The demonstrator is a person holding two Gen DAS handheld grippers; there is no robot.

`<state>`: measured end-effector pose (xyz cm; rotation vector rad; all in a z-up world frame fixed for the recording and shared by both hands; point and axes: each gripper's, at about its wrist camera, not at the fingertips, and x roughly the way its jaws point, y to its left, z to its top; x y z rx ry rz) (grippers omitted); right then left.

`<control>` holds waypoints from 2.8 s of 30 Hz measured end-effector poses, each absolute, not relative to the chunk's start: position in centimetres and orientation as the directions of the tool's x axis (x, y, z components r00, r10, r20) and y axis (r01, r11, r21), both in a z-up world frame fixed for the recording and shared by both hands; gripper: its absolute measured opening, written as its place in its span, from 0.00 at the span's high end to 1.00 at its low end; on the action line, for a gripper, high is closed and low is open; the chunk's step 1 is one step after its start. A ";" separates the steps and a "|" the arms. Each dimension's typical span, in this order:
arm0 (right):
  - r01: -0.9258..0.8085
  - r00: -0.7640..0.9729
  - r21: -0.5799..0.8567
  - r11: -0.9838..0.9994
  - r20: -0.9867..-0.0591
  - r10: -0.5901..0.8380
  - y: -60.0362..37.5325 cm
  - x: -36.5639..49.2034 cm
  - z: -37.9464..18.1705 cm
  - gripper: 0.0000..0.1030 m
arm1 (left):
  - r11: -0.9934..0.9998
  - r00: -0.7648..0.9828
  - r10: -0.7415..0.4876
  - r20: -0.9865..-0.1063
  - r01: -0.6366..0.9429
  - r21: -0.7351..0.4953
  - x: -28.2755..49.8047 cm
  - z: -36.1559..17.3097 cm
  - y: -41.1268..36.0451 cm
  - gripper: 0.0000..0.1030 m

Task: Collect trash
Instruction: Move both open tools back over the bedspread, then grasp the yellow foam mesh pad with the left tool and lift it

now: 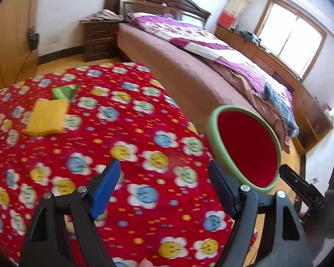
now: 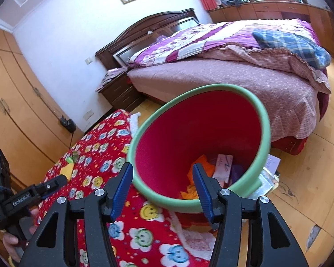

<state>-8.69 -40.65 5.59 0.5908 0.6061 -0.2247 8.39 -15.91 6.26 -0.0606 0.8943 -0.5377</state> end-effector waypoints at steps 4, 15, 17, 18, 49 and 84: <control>0.332 0.802 0.441 0.834 -0.598 -0.003 -39.1 -7.3 6.1 0.44 | 0.893 0.540 -0.430 -0.724 0.371 -0.255 9.6 6.9 -13.3 0.22; 0.242 0.801 0.409 0.880 -0.596 0.057 -34.6 -2.2 7.6 0.44 | 0.958 0.621 -0.282 -0.732 0.218 -0.184 14.3 7.5 -5.2 0.22; 0.225 0.799 0.405 0.886 -0.598 0.070 -33.7 -1.2 7.7 0.44 | 0.964 0.629 -0.263 -0.731 0.199 -0.175 14.9 7.6 -4.2 0.22; 0.218 0.797 0.404 0.888 -0.599 0.077 -33.4 -0.8 7.8 0.44 | 0.968 0.635 -0.250 -0.731 0.187 -0.168 15.3 7.6 -3.6 0.22; 0.150 0.736 0.395 0.907 -0.657 0.164 -29.9 8.0 4.4 0.44 | 0.980 0.541 -0.197 -0.818 0.124 -0.155 24.8 -1.0 -4.4 0.22; 0.051 0.709 0.348 0.936 -0.672 0.211 -25.2 9.1 5.5 0.44 | 0.958 0.621 -0.255 -0.742 0.060 -0.279 21.9 2.4 2.0 0.90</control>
